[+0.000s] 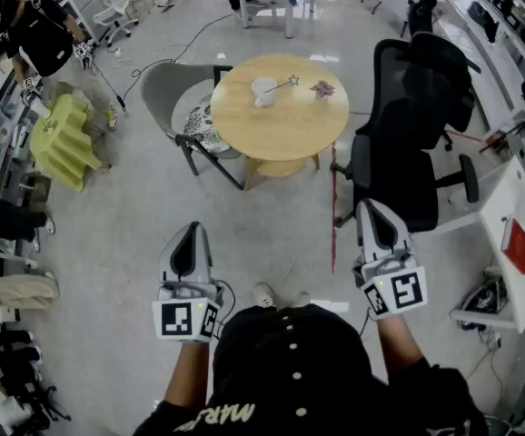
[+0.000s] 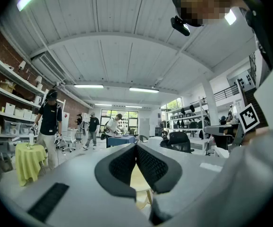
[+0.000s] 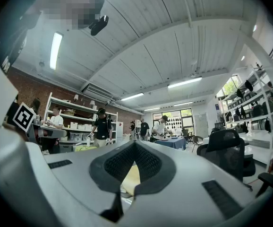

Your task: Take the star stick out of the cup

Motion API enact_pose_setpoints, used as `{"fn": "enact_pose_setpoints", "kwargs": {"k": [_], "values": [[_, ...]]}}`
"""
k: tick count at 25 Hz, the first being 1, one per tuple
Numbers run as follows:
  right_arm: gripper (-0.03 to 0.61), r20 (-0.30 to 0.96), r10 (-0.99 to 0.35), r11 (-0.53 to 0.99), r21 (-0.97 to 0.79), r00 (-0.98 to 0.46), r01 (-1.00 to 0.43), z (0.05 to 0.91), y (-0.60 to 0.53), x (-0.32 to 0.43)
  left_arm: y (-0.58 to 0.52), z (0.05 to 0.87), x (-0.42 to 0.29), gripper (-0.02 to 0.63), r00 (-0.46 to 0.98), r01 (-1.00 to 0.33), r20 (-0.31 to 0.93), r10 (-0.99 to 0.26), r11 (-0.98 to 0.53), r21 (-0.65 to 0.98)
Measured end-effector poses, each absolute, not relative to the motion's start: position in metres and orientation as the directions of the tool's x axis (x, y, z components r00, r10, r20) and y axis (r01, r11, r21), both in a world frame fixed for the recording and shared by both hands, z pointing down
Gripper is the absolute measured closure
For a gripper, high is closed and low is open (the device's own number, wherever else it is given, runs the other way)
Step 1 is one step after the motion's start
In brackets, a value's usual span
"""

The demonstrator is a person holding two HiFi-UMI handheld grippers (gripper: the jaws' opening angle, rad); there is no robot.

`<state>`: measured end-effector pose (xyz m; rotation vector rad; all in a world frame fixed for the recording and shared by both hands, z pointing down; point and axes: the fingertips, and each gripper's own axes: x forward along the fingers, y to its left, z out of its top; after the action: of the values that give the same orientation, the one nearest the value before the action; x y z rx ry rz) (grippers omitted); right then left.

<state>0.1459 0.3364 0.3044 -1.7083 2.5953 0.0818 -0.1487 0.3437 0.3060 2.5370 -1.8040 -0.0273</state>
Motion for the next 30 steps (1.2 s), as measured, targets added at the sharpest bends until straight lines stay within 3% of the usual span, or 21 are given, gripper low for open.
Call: {"fn": "enact_pose_setpoints", "kwargs": {"k": [22, 23, 25, 26, 30], "values": [[0.574, -0.113, -0.908, 0.414, -0.082, -0.404, -0.907, 0.310, 0.325, 0.147, 0.333, 0.311, -0.147, 0.609, 0.341, -0.938, -0.023, -0.940, -0.342, 0.054], [0.539, -0.117, -0.910, 0.408, -0.093, -0.397, -0.908, 0.310, 0.322, 0.147, 0.330, 0.311, -0.149, 0.609, 0.341, -0.938, -0.022, -0.940, -0.342, 0.057], [0.346, -0.122, -0.916, 0.397, -0.126, -0.383, -0.909, 0.309, 0.316, 0.147, 0.326, 0.312, -0.154, 0.609, 0.338, -0.939, -0.024, -0.941, -0.338, 0.059], [0.297, -0.128, -0.919, 0.388, -0.144, -0.372, -0.910, 0.308, 0.314, 0.147, 0.324, 0.312, -0.158, 0.609, 0.336, -0.939, -0.026, -0.941, -0.337, 0.061], [0.296, -0.139, -0.931, 0.357, -0.153, -0.337, -0.922, 0.308, 0.305, 0.140, 0.315, 0.311, -0.176, 0.609, 0.337, -0.938, -0.036, -0.941, -0.339, 0.069]]}}
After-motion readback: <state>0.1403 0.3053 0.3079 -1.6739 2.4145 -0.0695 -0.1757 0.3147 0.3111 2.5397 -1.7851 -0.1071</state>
